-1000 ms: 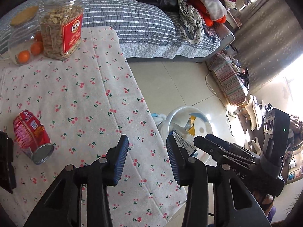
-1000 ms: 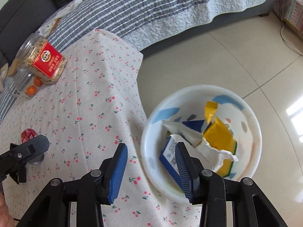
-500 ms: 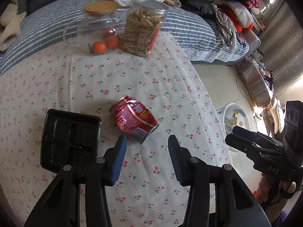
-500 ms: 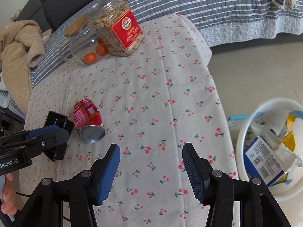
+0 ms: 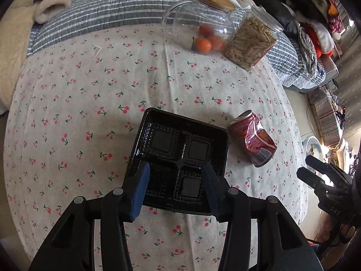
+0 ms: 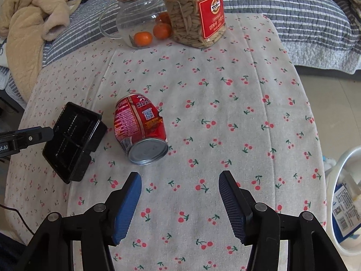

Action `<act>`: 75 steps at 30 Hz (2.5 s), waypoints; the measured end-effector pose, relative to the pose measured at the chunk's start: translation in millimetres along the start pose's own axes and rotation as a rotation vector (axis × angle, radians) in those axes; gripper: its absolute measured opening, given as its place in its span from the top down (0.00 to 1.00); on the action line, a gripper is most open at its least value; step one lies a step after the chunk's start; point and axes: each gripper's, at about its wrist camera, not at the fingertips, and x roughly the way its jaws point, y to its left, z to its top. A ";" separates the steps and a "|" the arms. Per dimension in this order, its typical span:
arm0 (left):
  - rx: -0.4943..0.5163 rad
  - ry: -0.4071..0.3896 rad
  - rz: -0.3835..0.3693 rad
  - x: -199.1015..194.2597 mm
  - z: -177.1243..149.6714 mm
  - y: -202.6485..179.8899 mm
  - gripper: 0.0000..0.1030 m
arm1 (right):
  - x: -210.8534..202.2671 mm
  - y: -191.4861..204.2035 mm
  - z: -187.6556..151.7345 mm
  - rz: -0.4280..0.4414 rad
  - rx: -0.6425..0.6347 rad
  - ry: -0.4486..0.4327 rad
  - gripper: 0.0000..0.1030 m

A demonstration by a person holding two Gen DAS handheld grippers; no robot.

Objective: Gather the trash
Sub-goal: 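Grasp the black plastic tray with the left tool while the right tool grasps the red can, then lift and carry the black tray and red can over the white bin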

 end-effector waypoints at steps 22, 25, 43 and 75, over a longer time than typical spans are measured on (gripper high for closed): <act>0.024 0.021 -0.024 33.4 9.5 25.1 0.51 | 65.9 58.0 22.9 -0.089 -0.151 0.009 0.25; 0.006 0.030 -0.064 33.4 11.3 29.2 0.51 | 75.3 62.3 26.2 -0.096 -0.157 0.019 0.25; 0.026 0.041 -0.093 40.1 10.9 27.3 0.52 | 94.1 85.4 34.6 -0.070 -0.143 0.036 0.37; 0.175 0.067 -0.031 52.8 4.5 -4.5 0.91 | 86.2 80.1 38.2 -0.036 -0.094 0.031 0.37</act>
